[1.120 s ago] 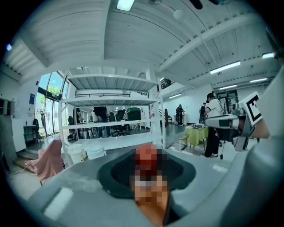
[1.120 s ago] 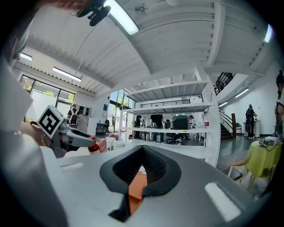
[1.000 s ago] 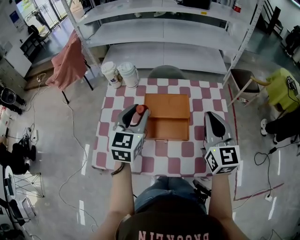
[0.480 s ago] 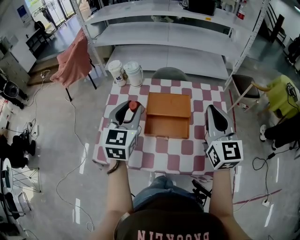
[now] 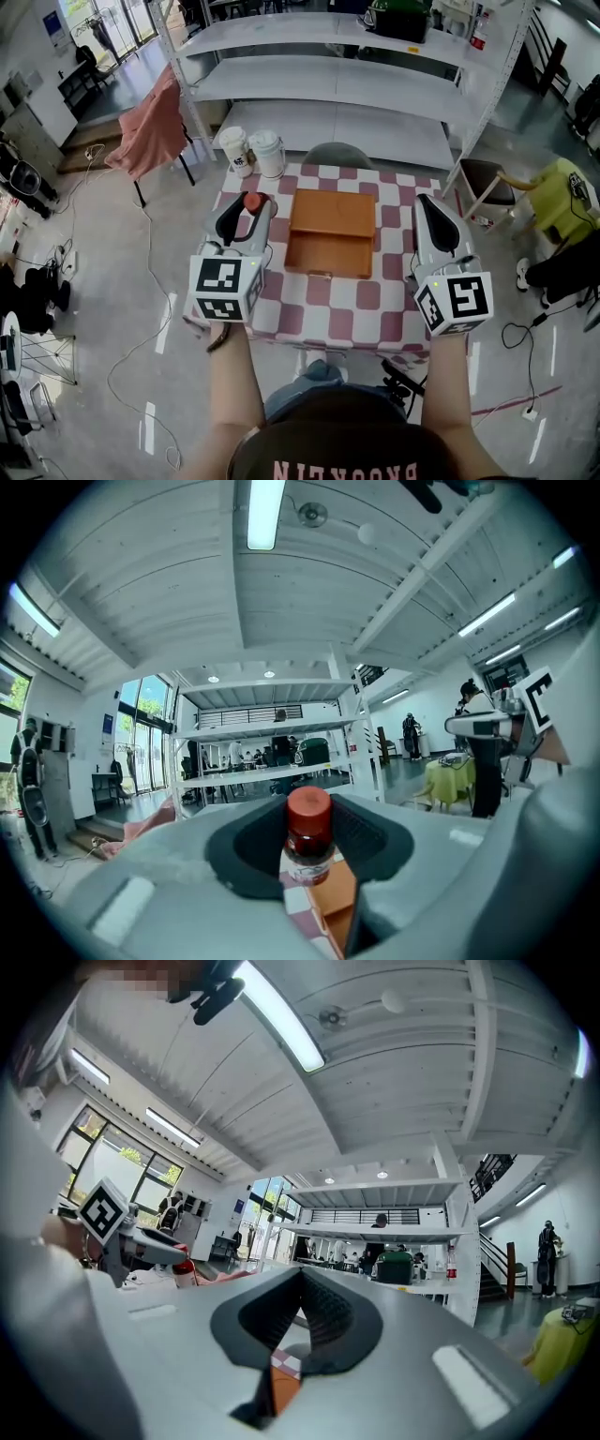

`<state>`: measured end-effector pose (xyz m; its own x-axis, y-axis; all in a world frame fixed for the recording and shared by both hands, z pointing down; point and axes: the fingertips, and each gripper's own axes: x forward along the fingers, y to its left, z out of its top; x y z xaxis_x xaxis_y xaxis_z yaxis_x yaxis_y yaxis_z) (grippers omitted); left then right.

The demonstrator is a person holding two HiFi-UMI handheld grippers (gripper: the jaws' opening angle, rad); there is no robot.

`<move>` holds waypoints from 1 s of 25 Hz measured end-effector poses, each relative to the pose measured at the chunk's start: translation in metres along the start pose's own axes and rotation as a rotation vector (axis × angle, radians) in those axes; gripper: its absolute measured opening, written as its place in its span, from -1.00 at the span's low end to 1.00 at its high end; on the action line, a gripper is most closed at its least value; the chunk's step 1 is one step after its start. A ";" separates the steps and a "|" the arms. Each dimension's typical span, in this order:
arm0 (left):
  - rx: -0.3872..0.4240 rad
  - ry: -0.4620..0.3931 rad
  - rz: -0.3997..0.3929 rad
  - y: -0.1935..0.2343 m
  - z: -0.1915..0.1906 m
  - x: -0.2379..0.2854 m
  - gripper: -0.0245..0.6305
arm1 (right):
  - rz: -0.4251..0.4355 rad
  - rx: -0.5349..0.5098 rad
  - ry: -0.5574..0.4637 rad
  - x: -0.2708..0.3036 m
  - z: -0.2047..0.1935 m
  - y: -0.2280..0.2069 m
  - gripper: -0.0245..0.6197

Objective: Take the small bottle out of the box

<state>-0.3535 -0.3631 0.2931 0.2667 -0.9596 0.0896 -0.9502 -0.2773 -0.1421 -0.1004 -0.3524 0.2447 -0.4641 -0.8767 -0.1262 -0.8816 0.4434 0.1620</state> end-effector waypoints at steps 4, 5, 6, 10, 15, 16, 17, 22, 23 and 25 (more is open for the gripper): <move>0.003 -0.022 0.010 0.000 0.008 -0.004 -0.48 | -0.011 -0.023 -0.003 -0.005 0.003 -0.001 -0.92; 0.003 -0.030 0.011 -0.001 0.010 -0.004 -0.48 | -0.021 -0.028 -0.003 -0.006 0.003 -0.002 -0.92; 0.003 -0.039 0.012 -0.001 0.013 -0.004 -0.48 | -0.032 -0.032 -0.003 -0.007 0.003 -0.004 -0.92; 0.014 -0.071 0.012 -0.002 0.022 -0.006 -0.48 | -0.044 -0.038 -0.007 -0.010 0.003 -0.005 -0.93; 0.028 -0.108 0.012 -0.005 0.037 -0.008 -0.48 | -0.045 -0.048 -0.020 -0.012 0.011 -0.007 -0.93; 0.029 -0.114 0.012 -0.005 0.040 -0.008 -0.48 | -0.047 -0.049 -0.021 -0.011 0.012 -0.007 -0.93; 0.031 -0.120 0.013 -0.005 0.042 -0.009 -0.48 | -0.051 -0.049 -0.023 -0.011 0.013 -0.008 -0.93; 0.040 -0.144 0.024 -0.003 0.051 -0.012 -0.48 | -0.058 -0.046 -0.030 -0.012 0.020 -0.008 -0.93; 0.040 -0.150 0.027 -0.002 0.053 -0.012 -0.48 | -0.057 -0.046 -0.033 -0.012 0.022 -0.007 -0.93; 0.043 -0.162 0.032 0.001 0.056 -0.012 -0.48 | -0.056 -0.047 -0.038 -0.010 0.023 -0.007 -0.93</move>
<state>-0.3483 -0.3541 0.2366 0.2616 -0.9622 -0.0750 -0.9520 -0.2445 -0.1844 -0.0915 -0.3424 0.2219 -0.4183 -0.8916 -0.1732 -0.9015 0.3843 0.1990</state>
